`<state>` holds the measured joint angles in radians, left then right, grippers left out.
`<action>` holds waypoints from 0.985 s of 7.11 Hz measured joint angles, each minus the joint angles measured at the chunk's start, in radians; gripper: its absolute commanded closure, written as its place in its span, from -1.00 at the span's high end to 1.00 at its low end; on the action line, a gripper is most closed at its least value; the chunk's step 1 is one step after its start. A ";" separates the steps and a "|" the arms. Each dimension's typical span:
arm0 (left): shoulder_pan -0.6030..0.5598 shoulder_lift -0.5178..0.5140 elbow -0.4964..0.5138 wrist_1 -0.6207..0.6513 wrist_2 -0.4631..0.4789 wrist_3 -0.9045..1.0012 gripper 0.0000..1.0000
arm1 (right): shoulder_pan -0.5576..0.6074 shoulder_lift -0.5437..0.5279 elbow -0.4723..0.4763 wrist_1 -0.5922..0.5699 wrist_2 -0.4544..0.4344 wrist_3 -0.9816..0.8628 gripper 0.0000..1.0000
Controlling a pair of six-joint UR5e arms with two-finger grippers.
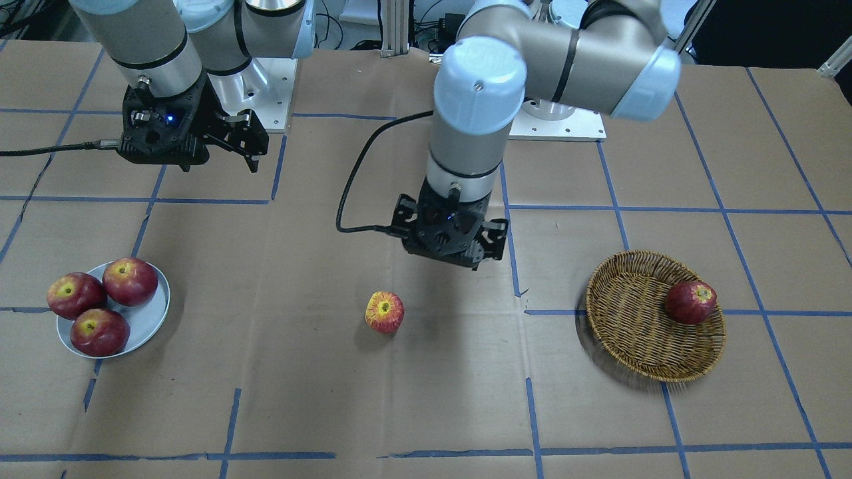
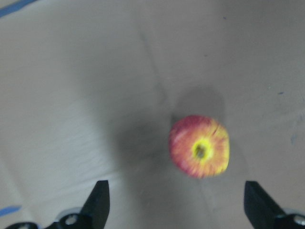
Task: Transfer apple from basket to plate
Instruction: 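Withdraw the left gripper toward the basket while the right gripper moves toward the apple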
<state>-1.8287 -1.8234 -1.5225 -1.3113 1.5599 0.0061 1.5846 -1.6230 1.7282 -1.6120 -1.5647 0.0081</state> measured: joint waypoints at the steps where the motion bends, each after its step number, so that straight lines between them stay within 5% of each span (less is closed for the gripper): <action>1: 0.039 0.088 -0.001 -0.094 -0.001 0.009 0.98 | 0.000 0.000 0.000 -0.001 0.000 0.000 1.00; 5: 0.193 0.398 0.000 -0.403 -0.042 0.053 0.98 | 0.010 0.039 -0.056 -0.026 0.009 0.062 1.00; 7: 0.208 0.453 -0.072 -0.397 -0.072 0.048 0.98 | 0.079 0.149 -0.178 -0.042 0.012 0.142 1.00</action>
<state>-1.6206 -1.3707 -1.5945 -1.7079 1.4883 0.0536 1.6631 -1.4738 1.5499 -1.6539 -1.5529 0.1497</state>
